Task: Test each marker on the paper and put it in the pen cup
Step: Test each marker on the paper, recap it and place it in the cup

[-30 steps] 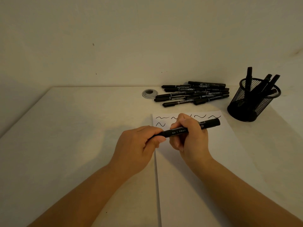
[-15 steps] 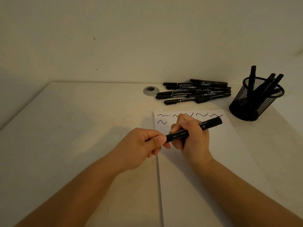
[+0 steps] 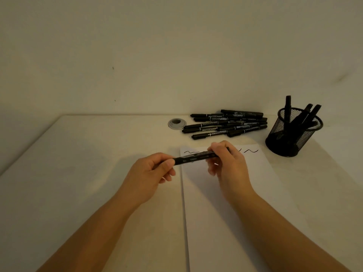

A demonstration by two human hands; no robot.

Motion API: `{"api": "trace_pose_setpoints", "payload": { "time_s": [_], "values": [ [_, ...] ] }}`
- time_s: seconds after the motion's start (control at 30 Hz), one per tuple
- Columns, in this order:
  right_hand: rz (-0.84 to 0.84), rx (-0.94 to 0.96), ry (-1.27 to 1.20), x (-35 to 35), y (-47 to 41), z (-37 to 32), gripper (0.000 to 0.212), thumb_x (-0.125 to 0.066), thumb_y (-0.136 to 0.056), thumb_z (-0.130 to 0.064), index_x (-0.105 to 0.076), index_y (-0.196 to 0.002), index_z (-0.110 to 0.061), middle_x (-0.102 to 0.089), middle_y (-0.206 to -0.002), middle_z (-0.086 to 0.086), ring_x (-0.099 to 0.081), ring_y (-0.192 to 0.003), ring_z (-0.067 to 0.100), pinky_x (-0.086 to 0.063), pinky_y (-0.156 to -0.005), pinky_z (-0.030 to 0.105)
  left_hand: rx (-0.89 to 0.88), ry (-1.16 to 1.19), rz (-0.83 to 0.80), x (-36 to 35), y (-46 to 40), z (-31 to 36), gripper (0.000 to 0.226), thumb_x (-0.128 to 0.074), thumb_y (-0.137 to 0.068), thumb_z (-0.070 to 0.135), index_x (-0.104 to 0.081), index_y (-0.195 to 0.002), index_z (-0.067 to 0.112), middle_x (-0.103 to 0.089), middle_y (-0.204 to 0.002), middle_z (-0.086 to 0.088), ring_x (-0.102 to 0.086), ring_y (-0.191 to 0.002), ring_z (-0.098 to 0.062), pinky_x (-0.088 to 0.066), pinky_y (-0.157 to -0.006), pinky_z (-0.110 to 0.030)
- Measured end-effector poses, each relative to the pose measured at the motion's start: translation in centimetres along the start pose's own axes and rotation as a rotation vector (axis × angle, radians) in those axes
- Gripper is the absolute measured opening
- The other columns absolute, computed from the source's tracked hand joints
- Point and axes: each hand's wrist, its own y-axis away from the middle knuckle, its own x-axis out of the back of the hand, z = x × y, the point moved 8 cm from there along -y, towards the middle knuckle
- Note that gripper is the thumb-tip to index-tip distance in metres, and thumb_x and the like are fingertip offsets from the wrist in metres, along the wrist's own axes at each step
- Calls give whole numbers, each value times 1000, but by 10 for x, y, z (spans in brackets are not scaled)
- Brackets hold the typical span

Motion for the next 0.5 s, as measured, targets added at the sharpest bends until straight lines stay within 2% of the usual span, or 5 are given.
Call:
{"api": "trace_pose_setpoints", "payload": {
  "time_s": [0.1, 0.17, 0.27, 0.37, 0.5],
  "values": [
    [-9, 77, 373, 11, -6, -19, 19, -59, -86, -22, -60, -67, -18, -55, -56, -6, -45, -49, 1, -40, -50, 15, -46, -98, 75, 12, -4, 6, 22, -55, -89, 15, -64, -77, 31, -67, -62, 12, -58, -55, 0, -47, -64, -22],
    [-120, 216, 687, 4, -3, -34, 15, -60, -85, -28, -62, -71, -23, -55, -61, -10, -46, -53, 0, -37, -51, 10, -125, -225, 71, 11, -7, 23, 19, -57, -87, 21, -63, -75, 35, -67, -65, 14, -59, -57, -1, -45, -61, -15],
    [-266, 454, 1060, -9, 3, -53, 13, -58, -85, -38, -65, -90, -27, -55, -76, -15, -50, -71, 1, -38, -61, 12, -256, -428, 29, -4, -14, 60, 11, -59, -82, 31, -61, -74, 38, -66, -68, 20, -61, -61, 2, -45, -59, -12],
    [-332, 598, 1153, -10, 3, -70, 27, -59, -86, -38, -63, -106, -22, -62, -89, -8, -54, -80, 10, -43, -68, 22, -371, -592, -22, -31, -23, 98, 9, -54, -80, 43, -61, -78, 38, -63, -61, 18, -60, -64, 2, -45, -57, -13],
    [-238, 667, 1134, 17, -9, -99, 22, -61, -86, -28, -64, -107, -21, -68, -90, -5, -60, -79, 13, -46, -67, 25, -476, -630, -2, -57, -43, 137, 20, -53, -77, 53, -61, -79, 35, -63, -64, 16, -57, -61, -2, -46, -58, -24]
  ]
}}
